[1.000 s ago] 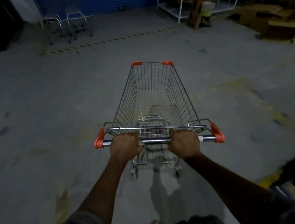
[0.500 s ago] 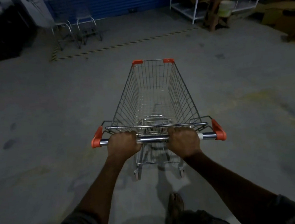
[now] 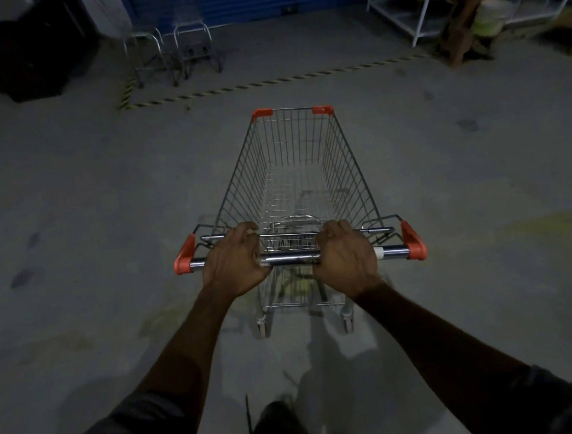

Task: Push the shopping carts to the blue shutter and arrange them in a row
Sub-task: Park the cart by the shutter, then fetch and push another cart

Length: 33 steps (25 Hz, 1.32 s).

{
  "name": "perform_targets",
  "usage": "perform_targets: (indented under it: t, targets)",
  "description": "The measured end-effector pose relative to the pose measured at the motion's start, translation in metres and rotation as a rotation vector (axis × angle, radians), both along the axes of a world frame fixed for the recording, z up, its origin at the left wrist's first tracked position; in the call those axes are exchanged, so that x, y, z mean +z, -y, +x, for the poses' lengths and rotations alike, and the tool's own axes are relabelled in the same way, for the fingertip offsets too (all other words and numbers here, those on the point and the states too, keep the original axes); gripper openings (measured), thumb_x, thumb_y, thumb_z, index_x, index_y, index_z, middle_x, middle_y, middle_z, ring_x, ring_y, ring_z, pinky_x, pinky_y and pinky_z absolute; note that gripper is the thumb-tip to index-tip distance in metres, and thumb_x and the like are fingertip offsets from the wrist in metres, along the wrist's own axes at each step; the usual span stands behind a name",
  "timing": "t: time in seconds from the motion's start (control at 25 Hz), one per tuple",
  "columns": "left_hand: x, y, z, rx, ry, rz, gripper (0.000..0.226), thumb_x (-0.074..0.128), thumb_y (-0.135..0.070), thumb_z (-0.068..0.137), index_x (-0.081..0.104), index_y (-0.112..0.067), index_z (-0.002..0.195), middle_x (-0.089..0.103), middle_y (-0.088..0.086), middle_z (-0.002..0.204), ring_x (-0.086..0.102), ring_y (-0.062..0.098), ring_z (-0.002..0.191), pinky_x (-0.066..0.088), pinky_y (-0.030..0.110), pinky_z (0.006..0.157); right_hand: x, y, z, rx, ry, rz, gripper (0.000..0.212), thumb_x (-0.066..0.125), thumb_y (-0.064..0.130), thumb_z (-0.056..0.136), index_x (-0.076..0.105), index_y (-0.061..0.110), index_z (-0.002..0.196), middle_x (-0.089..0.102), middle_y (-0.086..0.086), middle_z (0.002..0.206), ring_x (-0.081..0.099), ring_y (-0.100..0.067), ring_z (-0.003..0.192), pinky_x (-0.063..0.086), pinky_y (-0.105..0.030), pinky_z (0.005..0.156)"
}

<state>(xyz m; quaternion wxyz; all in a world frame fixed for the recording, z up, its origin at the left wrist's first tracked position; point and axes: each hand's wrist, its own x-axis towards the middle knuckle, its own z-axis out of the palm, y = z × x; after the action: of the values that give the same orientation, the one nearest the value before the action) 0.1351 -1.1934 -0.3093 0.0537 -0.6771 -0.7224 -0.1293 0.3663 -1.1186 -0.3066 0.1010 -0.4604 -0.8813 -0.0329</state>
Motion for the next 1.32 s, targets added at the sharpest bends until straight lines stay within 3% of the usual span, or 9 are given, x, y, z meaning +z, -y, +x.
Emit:
perform_targets:
  t: [0.12, 0.28, 0.48, 0.64, 0.8, 1.0, 1.12, 1.24, 1.32]
  targets:
    - [-0.002, -0.055, -0.023, 0.024, -0.036, -0.028, 0.046, 0.071, -0.058, 0.070, 0.077, -0.021, 0.096, 0.066, -0.008, 0.131, 0.067, 0.018, 0.110, 0.054, 0.033, 0.085, -0.004, -0.060, -0.023, 0.015, -0.012, -0.005, 0.041, 0.065, 0.050, 0.071, 0.075, 0.021, 0.098, 0.069, 0.000, 0.114, 0.063, -0.022, 0.102, 0.053, -0.034, 0.076]
    - [0.001, -0.131, -0.059, 0.040, -0.072, -0.004, 0.040, 0.066, -0.053, 0.065, 0.077, -0.019, 0.082, 0.073, -0.007, 0.117, 0.072, 0.020, 0.095, 0.055, 0.032, 0.072, 0.000, -0.139, -0.063, 0.033, -0.019, -0.034, 0.046, 0.047, 0.051, 0.072, 0.075, 0.020, 0.091, 0.072, 0.000, 0.101, 0.069, -0.022, 0.087, 0.053, -0.030, 0.069]
    - [0.002, -0.221, -0.109, 0.037, -0.075, -0.018, 0.053, 0.047, -0.059, 0.068, 0.076, -0.021, 0.090, 0.073, -0.010, 0.117, 0.074, 0.021, 0.080, 0.055, 0.032, 0.066, 0.008, -0.228, -0.115, 0.020, -0.012, -0.071, 0.064, 0.033, 0.063, 0.072, 0.070, 0.023, 0.104, 0.068, 0.004, 0.113, 0.066, -0.019, 0.098, 0.055, -0.035, 0.076]
    - [0.008, -0.292, -0.151, 0.014, -0.062, -0.073, 0.044, 0.060, -0.056, 0.069, 0.076, -0.023, 0.093, 0.068, -0.012, 0.128, 0.074, 0.021, 0.076, 0.054, 0.031, 0.066, 0.013, -0.299, -0.156, -0.011, 0.026, -0.114, 0.064, 0.036, 0.059, 0.072, 0.071, 0.022, 0.109, 0.064, 0.003, 0.128, 0.061, -0.020, 0.110, 0.053, -0.037, 0.086]
    - [0.006, -0.364, -0.185, 0.027, -0.080, -0.118, 0.042, 0.061, -0.055, 0.069, 0.075, -0.022, 0.090, 0.063, -0.014, 0.135, 0.074, 0.020, 0.075, 0.054, 0.031, 0.065, 0.013, -0.366, -0.189, -0.020, 0.013, -0.106, 0.070, 0.029, 0.060, 0.069, 0.073, 0.019, 0.104, 0.065, 0.000, 0.126, 0.061, -0.021, 0.110, 0.053, -0.036, 0.085]
    - [0.003, -0.458, -0.222, 0.051, -0.109, -0.124, 0.040, 0.065, -0.056, 0.072, 0.076, -0.024, 0.094, 0.060, -0.016, 0.138, 0.073, 0.018, 0.074, 0.053, 0.029, 0.064, 0.002, -0.463, -0.225, -0.020, 0.012, -0.048, 0.054, 0.047, 0.059, 0.075, 0.076, 0.019, 0.098, 0.071, 0.001, 0.116, 0.065, -0.021, 0.103, 0.054, -0.034, 0.081]
    - [0.000, -0.517, -0.240, 0.061, -0.121, -0.103, 0.035, 0.069, -0.049, 0.071, 0.075, -0.022, 0.092, 0.062, -0.013, 0.136, 0.072, 0.021, 0.068, 0.052, 0.029, 0.059, -0.004, -0.520, -0.247, -0.038, 0.075, 0.006, 0.043, 0.060, 0.051, 0.075, 0.073, 0.017, 0.098, 0.072, -0.002, 0.105, 0.069, -0.026, 0.087, 0.052, -0.036, 0.074]
    - [0.001, -0.579, -0.259, 0.046, -0.083, -0.083, 0.031, 0.072, -0.044, 0.070, 0.068, -0.022, 0.092, 0.060, -0.006, 0.121, 0.069, 0.025, 0.068, 0.050, 0.031, 0.056, -0.006, -0.585, -0.267, -0.051, 0.131, 0.017, 0.035, 0.069, 0.048, 0.073, 0.069, 0.019, 0.093, 0.070, -0.003, 0.088, 0.068, -0.027, 0.072, 0.049, -0.036, 0.068]
    - [0.005, -0.618, -0.269, 0.059, -0.093, -0.115, 0.030, 0.061, -0.050, 0.073, 0.066, -0.025, 0.088, 0.064, -0.005, 0.105, 0.070, 0.025, 0.072, 0.051, 0.033, 0.060, -0.009, -0.625, -0.279, -0.038, 0.121, 0.037, 0.027, 0.074, 0.041, 0.067, 0.067, 0.018, 0.080, 0.068, -0.004, 0.070, 0.065, -0.027, 0.058, 0.048, -0.032, 0.060]
